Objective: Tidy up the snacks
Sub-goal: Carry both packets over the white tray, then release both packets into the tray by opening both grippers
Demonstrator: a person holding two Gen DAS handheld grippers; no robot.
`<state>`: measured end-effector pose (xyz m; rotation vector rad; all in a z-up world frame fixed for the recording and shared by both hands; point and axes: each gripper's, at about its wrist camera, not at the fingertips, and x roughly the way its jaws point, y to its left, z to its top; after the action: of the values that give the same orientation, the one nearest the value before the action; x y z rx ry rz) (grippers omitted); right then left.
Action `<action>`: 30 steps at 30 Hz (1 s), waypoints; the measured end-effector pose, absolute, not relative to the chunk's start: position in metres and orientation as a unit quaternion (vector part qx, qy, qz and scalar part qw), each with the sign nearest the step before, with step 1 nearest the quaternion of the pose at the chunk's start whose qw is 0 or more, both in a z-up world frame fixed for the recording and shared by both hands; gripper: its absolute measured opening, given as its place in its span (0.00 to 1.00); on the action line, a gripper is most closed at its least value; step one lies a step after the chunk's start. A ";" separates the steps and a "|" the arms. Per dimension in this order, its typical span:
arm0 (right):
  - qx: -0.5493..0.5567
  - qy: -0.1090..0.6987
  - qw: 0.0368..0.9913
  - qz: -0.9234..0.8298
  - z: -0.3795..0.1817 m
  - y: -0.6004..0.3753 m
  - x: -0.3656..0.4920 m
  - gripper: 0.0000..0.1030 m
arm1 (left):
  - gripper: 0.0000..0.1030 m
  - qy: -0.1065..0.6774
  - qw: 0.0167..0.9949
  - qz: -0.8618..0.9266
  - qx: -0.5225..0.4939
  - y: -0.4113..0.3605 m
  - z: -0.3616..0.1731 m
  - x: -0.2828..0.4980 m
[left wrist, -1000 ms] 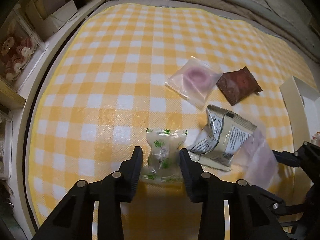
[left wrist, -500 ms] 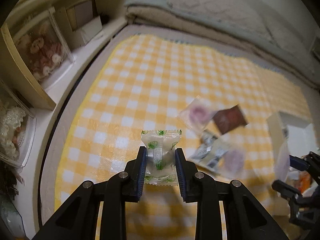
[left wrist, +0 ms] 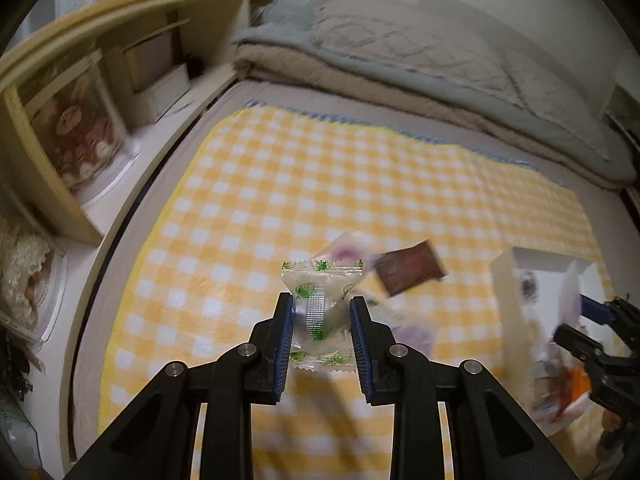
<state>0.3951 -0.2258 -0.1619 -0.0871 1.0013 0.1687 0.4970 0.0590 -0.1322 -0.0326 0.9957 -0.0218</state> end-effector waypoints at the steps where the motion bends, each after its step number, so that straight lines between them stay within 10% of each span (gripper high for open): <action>1: -0.039 0.478 0.874 0.076 -0.160 -0.231 0.393 0.52 | 0.27 0.473 0.881 -0.020 -0.014 0.048 -0.128 0.494; 30: 0.041 0.482 0.860 -0.161 -0.147 -0.462 0.333 0.52 | 0.27 0.506 0.831 -0.229 0.021 -0.220 -0.184 0.530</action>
<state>0.3328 -0.4615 -0.1468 0.0870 1.0108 -0.3377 0.5296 -0.2198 -0.1838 0.0439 1.0723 -0.4867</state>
